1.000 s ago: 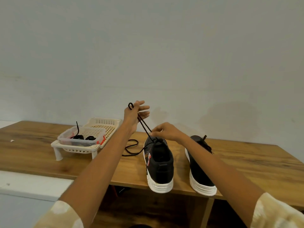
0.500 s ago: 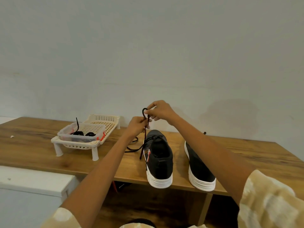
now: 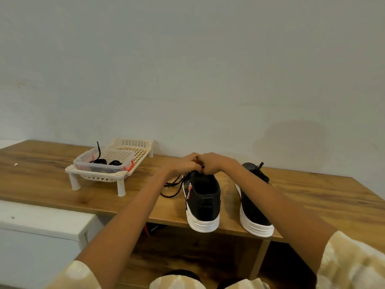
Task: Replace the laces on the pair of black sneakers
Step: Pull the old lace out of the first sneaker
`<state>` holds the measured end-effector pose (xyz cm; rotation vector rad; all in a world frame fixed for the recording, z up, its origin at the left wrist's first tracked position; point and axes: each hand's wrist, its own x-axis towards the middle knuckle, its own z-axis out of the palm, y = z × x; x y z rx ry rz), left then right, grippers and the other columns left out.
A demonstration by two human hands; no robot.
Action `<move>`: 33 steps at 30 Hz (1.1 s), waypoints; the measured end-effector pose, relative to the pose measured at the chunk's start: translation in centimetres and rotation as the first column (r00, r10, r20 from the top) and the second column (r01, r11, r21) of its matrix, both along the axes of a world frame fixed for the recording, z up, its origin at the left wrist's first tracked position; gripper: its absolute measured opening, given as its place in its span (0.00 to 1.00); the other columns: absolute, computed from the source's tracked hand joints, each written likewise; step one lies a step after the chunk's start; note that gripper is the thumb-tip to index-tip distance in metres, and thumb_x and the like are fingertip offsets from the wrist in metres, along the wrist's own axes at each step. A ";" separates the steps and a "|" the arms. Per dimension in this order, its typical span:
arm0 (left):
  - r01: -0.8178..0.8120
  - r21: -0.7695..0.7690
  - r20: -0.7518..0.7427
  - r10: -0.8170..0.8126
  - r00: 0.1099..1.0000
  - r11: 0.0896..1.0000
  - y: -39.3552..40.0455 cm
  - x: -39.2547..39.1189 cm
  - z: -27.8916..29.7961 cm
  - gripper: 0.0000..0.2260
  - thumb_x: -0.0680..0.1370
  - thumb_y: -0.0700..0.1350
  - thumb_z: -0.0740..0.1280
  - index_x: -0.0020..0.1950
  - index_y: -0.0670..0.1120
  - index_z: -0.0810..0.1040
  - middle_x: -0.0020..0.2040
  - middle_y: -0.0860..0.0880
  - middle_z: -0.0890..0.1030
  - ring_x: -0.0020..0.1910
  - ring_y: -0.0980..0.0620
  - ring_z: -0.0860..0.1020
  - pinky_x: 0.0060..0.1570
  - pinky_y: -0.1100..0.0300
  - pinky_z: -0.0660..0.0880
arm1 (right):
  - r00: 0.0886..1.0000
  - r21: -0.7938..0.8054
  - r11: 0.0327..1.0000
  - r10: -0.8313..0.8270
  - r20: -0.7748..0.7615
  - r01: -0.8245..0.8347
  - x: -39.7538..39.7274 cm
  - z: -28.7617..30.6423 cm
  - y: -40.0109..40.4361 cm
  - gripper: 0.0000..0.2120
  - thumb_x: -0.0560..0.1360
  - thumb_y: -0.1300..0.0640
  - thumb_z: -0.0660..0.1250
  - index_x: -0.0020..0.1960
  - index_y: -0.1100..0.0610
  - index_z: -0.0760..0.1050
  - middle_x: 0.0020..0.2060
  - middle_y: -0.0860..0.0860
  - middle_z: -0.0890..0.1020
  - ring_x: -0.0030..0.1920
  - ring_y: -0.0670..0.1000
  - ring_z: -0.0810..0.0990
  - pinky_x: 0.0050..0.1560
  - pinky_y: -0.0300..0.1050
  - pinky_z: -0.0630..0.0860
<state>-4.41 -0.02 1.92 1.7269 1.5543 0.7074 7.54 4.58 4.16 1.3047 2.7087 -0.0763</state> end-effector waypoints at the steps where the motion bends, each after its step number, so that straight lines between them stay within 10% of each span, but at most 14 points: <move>1: 0.004 0.023 -0.070 -0.002 0.998 1.000 0.1 0.1 0.0 0.21 0.76 0.40 0.65 0.68 0.44 0.65 0.62 0.44 0.73 0.55 0.49 0.73 0.51 0.57 0.73 | 1.000 0.085 0.996 -0.009 -0.013 0.010 -0.1 -0.7 -0.2 0.14 0.77 0.60 0.63 0.62 0.61 0.72 0.54 0.58 0.78 0.50 0.56 0.77 0.47 0.45 0.72; 6: -0.068 0.093 0.031 0.066 0.997 0.993 -0.1 0.0 -0.3 0.22 0.76 0.34 0.62 0.69 0.44 0.65 0.54 0.45 0.73 0.44 0.55 0.75 0.38 0.64 0.75 | 0.999 0.492 0.870 0.026 -0.047 0.001 -0.9 -2.8 -0.9 0.12 0.79 0.61 0.62 0.61 0.57 0.74 0.53 0.55 0.80 0.53 0.56 0.78 0.44 0.46 0.71; 10: -0.113 0.009 0.183 0.110 0.977 0.994 -0.4 -1.2 -0.6 0.22 0.76 0.33 0.59 0.70 0.45 0.65 0.60 0.44 0.73 0.49 0.53 0.76 0.40 0.62 0.77 | 0.933 0.389 0.896 -0.070 -0.354 0.215 -0.7 -3.1 -0.1 0.09 0.80 0.59 0.59 0.55 0.61 0.75 0.48 0.57 0.81 0.42 0.56 0.77 0.39 0.45 0.69; 16: -0.126 0.037 -0.021 0.126 0.992 0.991 0.8 -0.4 -0.5 0.13 0.78 0.40 0.64 0.62 0.43 0.74 0.55 0.44 0.78 0.49 0.48 0.79 0.43 0.60 0.79 | 0.282 -0.304 0.904 -0.389 -0.877 0.301 2.3 -1.9 1.1 0.16 0.80 0.45 0.58 0.42 0.58 0.66 0.31 0.53 0.74 0.30 0.52 0.79 0.26 0.42 0.75; 21: -0.267 0.263 -0.185 0.320 0.929 0.927 2.1 1.1 -0.1 0.08 0.76 0.47 0.68 0.39 0.44 0.81 0.35 0.48 0.78 0.37 0.50 0.76 0.36 0.61 0.72 | 0.158 -0.443 0.890 -0.455 -0.876 0.107 1.1 -1.5 0.8 0.17 0.80 0.50 0.60 0.41 0.61 0.77 0.34 0.53 0.79 0.35 0.51 0.78 0.43 0.46 0.80; 27: -0.542 0.280 0.336 0.448 0.828 0.792 2.7 3.2 3.1 0.08 0.75 0.48 0.66 0.39 0.49 0.82 0.41 0.47 0.83 0.42 0.46 0.81 0.46 0.53 0.78 | -0.229 -0.614 0.763 -0.646 -0.728 -0.202 0.3 -0.2 -0.2 0.14 0.81 0.54 0.56 0.53 0.62 0.75 0.39 0.54 0.80 0.37 0.51 0.79 0.38 0.42 0.78; 30: -0.651 0.213 0.560 0.455 0.693 0.729 2.9 4.4 4.2 0.10 0.76 0.46 0.67 0.35 0.48 0.79 0.37 0.49 0.81 0.40 0.46 0.79 0.43 0.54 0.76 | -0.239 -0.586 0.761 -0.646 -0.725 -0.279 0.0 -0.3 -1.0 0.12 0.80 0.60 0.54 0.52 0.63 0.75 0.38 0.55 0.80 0.37 0.51 0.79 0.39 0.43 0.78; 33: -0.696 0.140 0.697 0.429 0.574 0.704 3.3 4.4 4.3 0.06 0.77 0.46 0.68 0.44 0.44 0.81 0.44 0.47 0.82 0.45 0.48 0.78 0.47 0.54 0.77 | -0.036 -0.533 0.814 -0.555 -0.831 -0.232 0.4 -1.3 -0.7 0.10 0.79 0.62 0.57 0.48 0.61 0.78 0.38 0.55 0.81 0.38 0.51 0.79 0.44 0.44 0.79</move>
